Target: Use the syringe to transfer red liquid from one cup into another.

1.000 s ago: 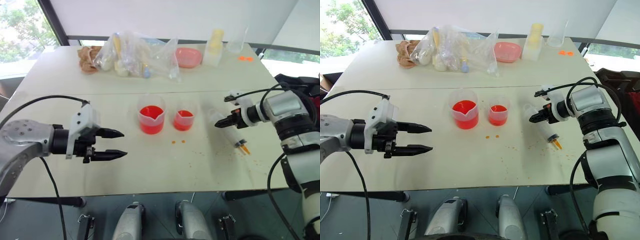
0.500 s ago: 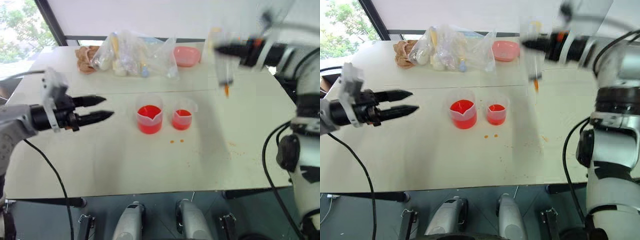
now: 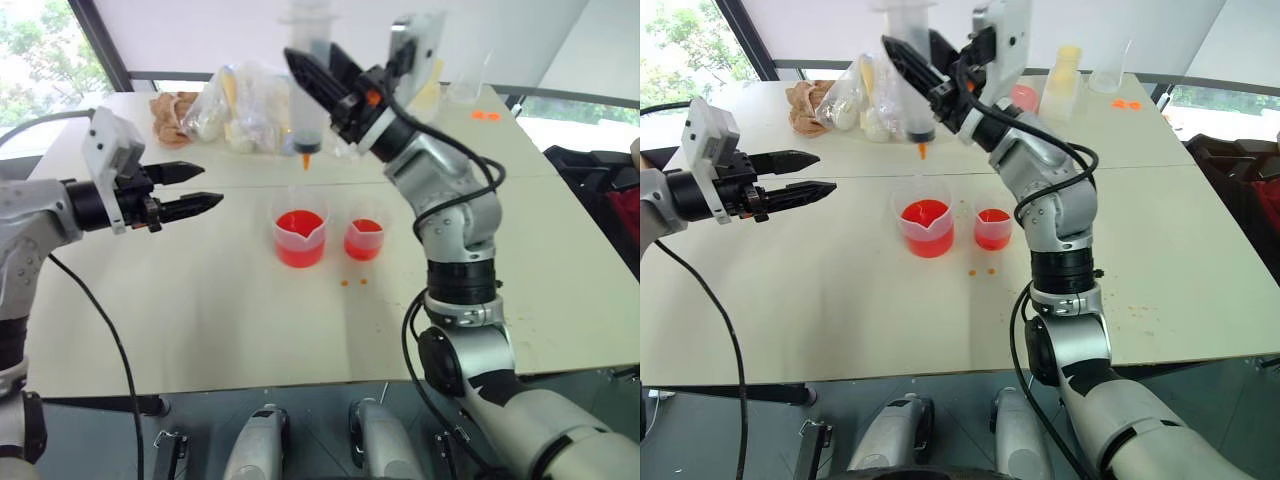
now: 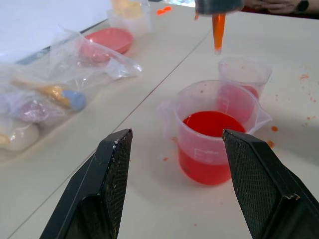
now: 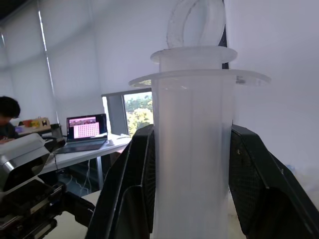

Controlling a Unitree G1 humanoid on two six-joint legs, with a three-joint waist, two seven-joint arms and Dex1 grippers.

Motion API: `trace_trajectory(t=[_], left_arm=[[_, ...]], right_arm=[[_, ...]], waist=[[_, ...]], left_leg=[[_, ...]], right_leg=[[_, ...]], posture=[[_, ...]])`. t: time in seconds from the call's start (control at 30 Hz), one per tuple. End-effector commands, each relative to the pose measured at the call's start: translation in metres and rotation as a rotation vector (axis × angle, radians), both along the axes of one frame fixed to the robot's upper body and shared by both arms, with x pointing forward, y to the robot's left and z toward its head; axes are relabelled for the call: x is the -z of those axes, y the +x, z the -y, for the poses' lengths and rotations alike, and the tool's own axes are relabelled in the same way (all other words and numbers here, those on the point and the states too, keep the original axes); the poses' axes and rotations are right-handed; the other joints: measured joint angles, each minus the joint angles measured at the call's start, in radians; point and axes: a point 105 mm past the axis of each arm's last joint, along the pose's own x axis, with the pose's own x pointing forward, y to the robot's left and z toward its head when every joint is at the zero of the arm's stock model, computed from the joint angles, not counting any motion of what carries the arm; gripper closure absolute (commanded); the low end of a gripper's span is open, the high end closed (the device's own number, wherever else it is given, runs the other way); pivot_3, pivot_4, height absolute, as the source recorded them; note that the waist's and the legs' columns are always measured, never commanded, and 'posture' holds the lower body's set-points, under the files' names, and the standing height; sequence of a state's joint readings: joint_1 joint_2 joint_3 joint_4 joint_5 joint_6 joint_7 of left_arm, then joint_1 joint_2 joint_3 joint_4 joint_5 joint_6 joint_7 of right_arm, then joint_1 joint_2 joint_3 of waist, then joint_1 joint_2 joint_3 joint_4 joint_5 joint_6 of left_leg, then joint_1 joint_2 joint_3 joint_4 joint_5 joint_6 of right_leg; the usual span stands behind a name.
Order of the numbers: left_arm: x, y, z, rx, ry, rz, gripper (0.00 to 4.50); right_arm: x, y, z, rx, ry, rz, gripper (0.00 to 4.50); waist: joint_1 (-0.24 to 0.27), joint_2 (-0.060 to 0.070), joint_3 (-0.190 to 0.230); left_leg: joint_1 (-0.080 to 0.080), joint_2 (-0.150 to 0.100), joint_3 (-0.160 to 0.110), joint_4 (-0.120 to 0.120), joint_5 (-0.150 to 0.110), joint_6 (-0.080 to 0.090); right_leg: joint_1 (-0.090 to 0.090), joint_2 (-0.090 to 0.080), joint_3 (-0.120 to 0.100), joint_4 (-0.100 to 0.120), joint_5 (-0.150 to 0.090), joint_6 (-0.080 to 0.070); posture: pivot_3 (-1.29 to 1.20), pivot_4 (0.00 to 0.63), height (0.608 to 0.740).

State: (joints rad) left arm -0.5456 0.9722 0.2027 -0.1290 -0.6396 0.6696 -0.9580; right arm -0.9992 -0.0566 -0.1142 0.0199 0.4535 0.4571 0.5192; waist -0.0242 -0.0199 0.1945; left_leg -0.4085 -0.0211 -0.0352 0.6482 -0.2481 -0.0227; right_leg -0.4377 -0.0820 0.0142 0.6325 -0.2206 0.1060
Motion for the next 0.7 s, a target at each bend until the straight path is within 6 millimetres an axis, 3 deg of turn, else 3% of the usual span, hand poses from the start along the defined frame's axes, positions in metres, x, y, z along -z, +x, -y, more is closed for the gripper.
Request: trace_trajectory(t=[0.03, 0.3, 0.37, 0.43, 0.7], left_arm=[[-0.021, 0.0, 0.001, -0.015, 0.002, 0.09, 1.48], [-0.023, 0.001, 0.001, -0.019, 0.001, 0.096, 1.48], [-0.066, 0.007, 0.01, -0.005, -0.065, 0.245, 1.48], [-0.093, 0.013, 0.014, -0.008, -0.112, 0.339, 1.48], [-0.102, 0.025, 0.029, 0.05, -0.121, 0.386, 1.48]], right_arm=[[0.005, -0.002, -0.002, -0.008, 0.078, 0.007, 3.1], [0.009, -0.001, -0.004, -0.009, 0.089, 0.007, 3.1], [0.058, 0.007, -0.026, 0.029, -0.005, -0.044, 3.1], [0.087, 0.005, -0.04, 0.046, -0.067, -0.051, 3.1], [0.108, -0.002, -0.053, 0.048, -0.087, -0.062, 3.1]], waist=[[0.003, -0.001, -0.001], [-0.01, 0.0, 0.0], [-0.008, -0.003, -0.001], [-0.011, -0.007, -0.004], [-0.023, -0.003, -0.002]], left_leg=[[0.0, 0.0, 0.0, 0.0, 0.0, 0.0], [0.001, 0.0, 0.0, -0.001, 0.0, 0.0], [0.001, 0.0, 0.0, -0.001, 0.0, 0.0], [0.001, 0.0, -0.002, 0.0, 0.0, 0.0], [0.001, 0.0, 0.002, 0.0, 0.0, -0.001]], right_leg=[[0.001, 0.0, 0.0, -0.001, 0.0, 0.001], [-0.001, 0.001, 0.0, 0.001, 0.0, 0.001], [0.0, 0.001, 0.0, 0.001, 0.0, 0.001], [0.0, 0.003, -0.002, 0.001, 0.0, 0.001], [-0.002, 0.003, 0.004, 0.003, 0.001, 0.002]], posture=[[0.0, 0.15, 0.74], [0.0, 0.15, 0.74], [0.0, 0.15, 0.74], [0.0, 0.15, 0.74], [0.0, 0.15, 0.74]])
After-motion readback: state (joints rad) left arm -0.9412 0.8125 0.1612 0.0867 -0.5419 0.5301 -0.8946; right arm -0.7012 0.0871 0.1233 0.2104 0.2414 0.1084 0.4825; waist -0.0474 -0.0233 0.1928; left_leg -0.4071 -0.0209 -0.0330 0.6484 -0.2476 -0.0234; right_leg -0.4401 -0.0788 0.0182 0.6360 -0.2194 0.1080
